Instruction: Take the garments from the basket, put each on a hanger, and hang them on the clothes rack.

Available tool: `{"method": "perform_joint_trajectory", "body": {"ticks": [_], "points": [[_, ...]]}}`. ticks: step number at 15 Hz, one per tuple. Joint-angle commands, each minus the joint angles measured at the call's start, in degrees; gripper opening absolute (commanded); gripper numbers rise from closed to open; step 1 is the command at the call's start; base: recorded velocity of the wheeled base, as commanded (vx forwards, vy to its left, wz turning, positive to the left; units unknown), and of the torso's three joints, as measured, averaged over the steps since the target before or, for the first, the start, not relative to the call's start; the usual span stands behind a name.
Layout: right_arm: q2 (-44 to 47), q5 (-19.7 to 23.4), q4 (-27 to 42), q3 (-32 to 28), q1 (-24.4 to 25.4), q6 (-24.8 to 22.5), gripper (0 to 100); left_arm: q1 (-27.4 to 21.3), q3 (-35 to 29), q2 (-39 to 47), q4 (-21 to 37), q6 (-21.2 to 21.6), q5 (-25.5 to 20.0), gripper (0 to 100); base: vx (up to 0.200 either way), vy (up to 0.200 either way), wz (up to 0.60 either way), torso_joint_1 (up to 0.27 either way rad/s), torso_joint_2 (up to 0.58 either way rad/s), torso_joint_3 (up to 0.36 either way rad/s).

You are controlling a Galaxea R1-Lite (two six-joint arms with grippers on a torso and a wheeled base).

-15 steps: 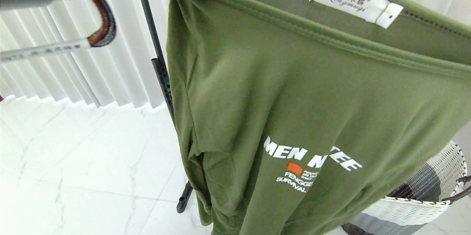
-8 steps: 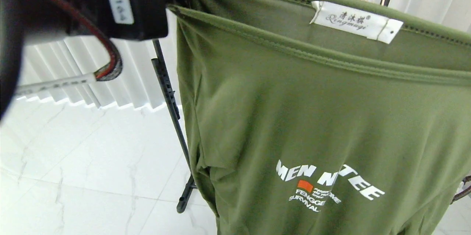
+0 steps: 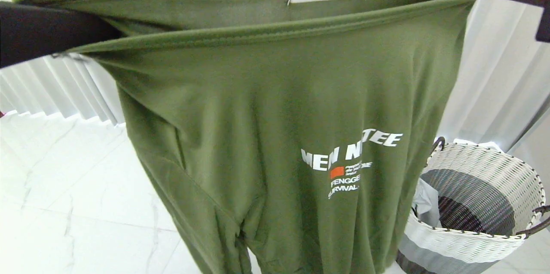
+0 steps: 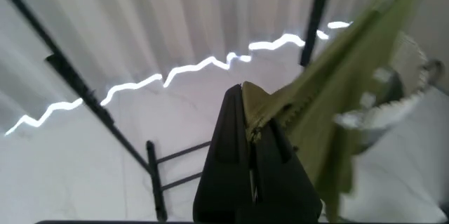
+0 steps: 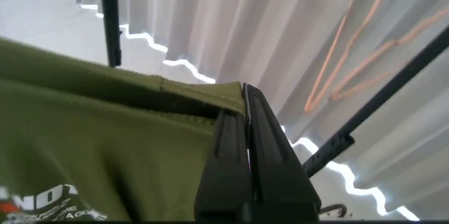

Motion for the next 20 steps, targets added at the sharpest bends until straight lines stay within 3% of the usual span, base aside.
{"method": "perform_joint_trajectory", "body": {"ticks": [1,3,8,10,12,14,20], "points": [[3.6,0.1,-0.9,0.0,0.0,-0.3,0,-7.7,3.2,-3.2,0.0,1.8,0.0,0,0.0,0.0,0.0,0.0,0.0,0.0],[3.6,0.1,-0.9,0.0,0.0,-0.3,0,-10.2,4.1,-2.8,0.0,2.6,0.2,0,0.0,0.0,0.0,0.0,0.0,0.0],[1.5,-0.4,1.4,-0.6,-0.3,-0.3,0,-9.1,3.1,-2.4,-0.6,5.5,0.4,0,0.0,0.0,0.0,0.0,0.0,0.0],[-0.6,-0.6,6.5,-2.8,-1.0,-0.3,0,-3.3,1.0,1.1,-7.1,6.4,0.6,0,0.0,0.0,0.0,0.0,0.0,0.0],[-3.3,-0.6,9.9,-1.9,-1.0,0.0,0,-2.0,3.2,2.5,-12.3,6.9,2.2,0,0.0,0.0,0.0,0.0,0.0,0.0],[-5.2,-0.6,12.4,-0.1,-0.9,-0.1,0,-2.0,6.8,2.5,-12.8,6.4,4.0,0,0.0,0.0,0.0,0.0,0.0,0.0],[-4.7,-0.9,12.2,-0.6,0.1,-0.2,0,-2.0,4.4,3.6,-15.7,7.0,4.0,0,0.0,0.0,0.0,0.0,0.0,0.0]]}}
